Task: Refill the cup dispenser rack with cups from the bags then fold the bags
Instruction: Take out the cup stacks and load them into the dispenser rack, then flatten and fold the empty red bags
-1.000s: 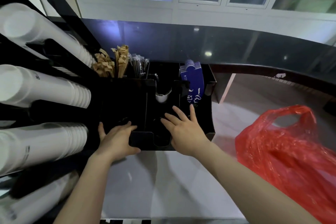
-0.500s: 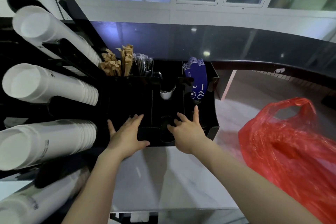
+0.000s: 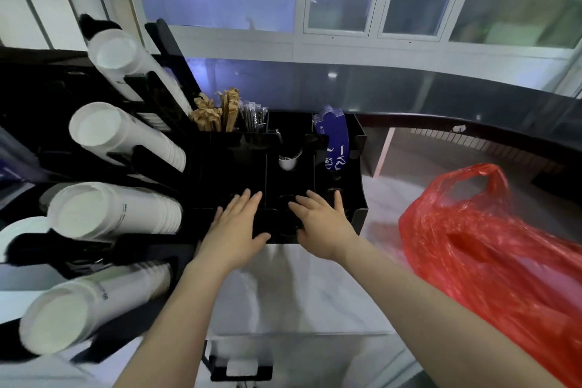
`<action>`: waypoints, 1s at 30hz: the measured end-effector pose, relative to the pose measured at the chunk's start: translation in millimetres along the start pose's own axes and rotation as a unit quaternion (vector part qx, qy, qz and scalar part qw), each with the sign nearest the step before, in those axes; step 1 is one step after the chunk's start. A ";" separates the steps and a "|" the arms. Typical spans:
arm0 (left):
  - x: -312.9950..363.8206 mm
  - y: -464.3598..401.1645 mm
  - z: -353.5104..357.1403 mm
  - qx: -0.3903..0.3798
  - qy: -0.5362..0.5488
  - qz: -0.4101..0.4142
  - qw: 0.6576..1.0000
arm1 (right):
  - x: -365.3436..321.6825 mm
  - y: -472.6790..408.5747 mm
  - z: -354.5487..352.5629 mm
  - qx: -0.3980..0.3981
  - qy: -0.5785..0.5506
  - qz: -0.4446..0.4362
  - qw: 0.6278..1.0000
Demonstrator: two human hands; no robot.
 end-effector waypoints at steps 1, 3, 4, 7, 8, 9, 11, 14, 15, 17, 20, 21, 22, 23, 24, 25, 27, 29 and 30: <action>3.2 6.9 -3.7 0.006 -0.003 0.002 1.000 | -2.6 5.3 -3.9 0.004 -0.008 0.002 1.000; 10.2 21.6 -12.0 0.019 -0.010 0.005 1.000 | -8.9 18.7 -13.5 0.019 -0.026 0.003 0.999; 14.3 29.4 -16.2 0.023 -0.014 0.007 1.000 | -12.1 27.1 -18.5 0.028 -0.036 0.005 0.999; 27.7 59.3 -26.9 0.033 -0.035 0.023 0.999 | -22.9 58.8 -32.0 0.045 -0.069 0.012 0.997; 32.4 72.0 -29.5 0.039 -0.038 0.028 0.998 | -27.4 71.5 -36.3 0.049 -0.079 0.013 0.996; 36.8 85.8 -31.9 0.048 -0.037 0.033 0.998 | -32.1 84.3 -40.4 0.052 -0.090 0.012 0.995; 44.3 114.0 -35.5 0.062 -0.037 0.038 0.997 | -42.2 110.3 -47.5 0.064 -0.108 0.009 0.992; 54.6 153.2 -38.2 0.067 -0.050 0.043 0.996 | -57.8 150.8 -53.2 0.076 -0.126 0.010 0.989; 57.6 165.5 -38.4 0.064 -0.053 0.045 0.996 | -62.3 164.4 -53.5 0.079 -0.134 0.014 0.988; 63.0 187.8 -37.6 0.058 -0.050 0.050 0.996 | -69.3 190.7 -53.0 0.080 -0.145 0.024 0.986; 70.2 211.8 -35.5 0.051 -0.041 0.058 0.996 | -73.2 225.3 -50.9 0.073 -0.137 0.041 0.987; 73.1 216.1 -34.5 0.051 -0.041 0.061 0.996 | -72.2 235.2 -50.1 0.073 -0.134 0.048 0.987; 76.4 218.6 -33.4 0.048 -0.039 0.065 0.996 | -70.0 244.5 -49.8 0.074 -0.132 0.057 0.987; 80.5 219.5 -32.5 0.045 -0.034 0.071 0.996 | -67.1 252.9 -50.4 0.077 -0.132 0.067 0.986; 85.3 219.6 -31.4 0.042 -0.025 0.080 0.996 | -63.6 260.6 -51.9 0.082 -0.132 0.077 0.985; 90.0 218.8 -30.0 0.040 -0.013 0.091 0.995 | -59.7 267.4 -53.8 0.089 -0.129 0.084 0.984; 99.1 215.4 -27.9 0.034 0.013 0.118 0.992 | -50.6 278.1 -58.3 0.106 -0.124 0.096 0.982; 104.4 211.5 -26.2 0.029 0.033 0.139 0.989 | -41.5 288.0 -62.1 0.122 -0.142 0.120 0.975; 105.6 209.1 -25.5 0.028 0.041 0.146 0.988 | -37.9 292.4 -63.7 0.128 -0.151 0.135 0.971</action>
Point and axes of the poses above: each hand's wrist, its own y-axis away from the middle knuckle, its own z-axis out of the palm, x = y × z, the point moved 4 cm from there along -y, towards the middle knuckle, and after that the axes turned 10 degrees about -y, right-handed, at the moved point
